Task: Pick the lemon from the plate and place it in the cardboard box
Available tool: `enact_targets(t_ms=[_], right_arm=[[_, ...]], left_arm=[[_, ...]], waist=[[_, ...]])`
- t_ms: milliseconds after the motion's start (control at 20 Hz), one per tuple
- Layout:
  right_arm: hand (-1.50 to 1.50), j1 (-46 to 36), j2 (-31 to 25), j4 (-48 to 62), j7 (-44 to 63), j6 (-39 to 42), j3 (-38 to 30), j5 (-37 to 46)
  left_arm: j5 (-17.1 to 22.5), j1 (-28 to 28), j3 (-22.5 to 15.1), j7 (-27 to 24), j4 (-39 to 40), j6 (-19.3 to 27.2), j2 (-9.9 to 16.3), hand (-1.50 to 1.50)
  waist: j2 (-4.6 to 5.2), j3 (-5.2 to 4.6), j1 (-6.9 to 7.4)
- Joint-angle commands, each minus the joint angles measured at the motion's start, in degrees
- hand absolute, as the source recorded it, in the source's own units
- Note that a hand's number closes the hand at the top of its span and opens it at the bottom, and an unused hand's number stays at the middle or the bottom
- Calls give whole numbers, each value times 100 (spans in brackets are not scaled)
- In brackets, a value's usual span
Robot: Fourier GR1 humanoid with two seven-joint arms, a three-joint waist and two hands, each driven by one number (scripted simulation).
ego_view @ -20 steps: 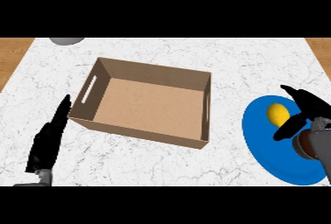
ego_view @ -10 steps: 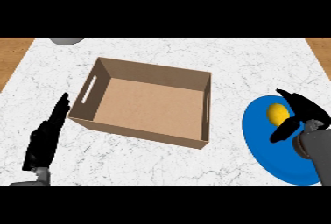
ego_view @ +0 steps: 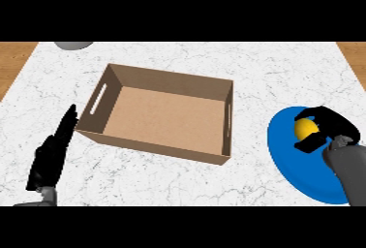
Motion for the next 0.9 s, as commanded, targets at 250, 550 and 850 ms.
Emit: enact_targets(t_ms=[250, 550, 850], right_arm=[[150, -108, -327, 263, -615, -965, 137, 910], [150, -728, -373, 34, -2127, -832, 911, 1033], [150, -1694, -611, 333, -4388, -961, 1462, 1044]], left_arm=[[-88, 104, -9, 335, -498, -159, 50, 0], [-45, -54, -44, 72, -87, -198, -49, 0], [-166, -335, -201, 99, -1, -172, -135, 0]], waist=[[12, 16, 28], [82, 22, 291], [154, 31, 447]])
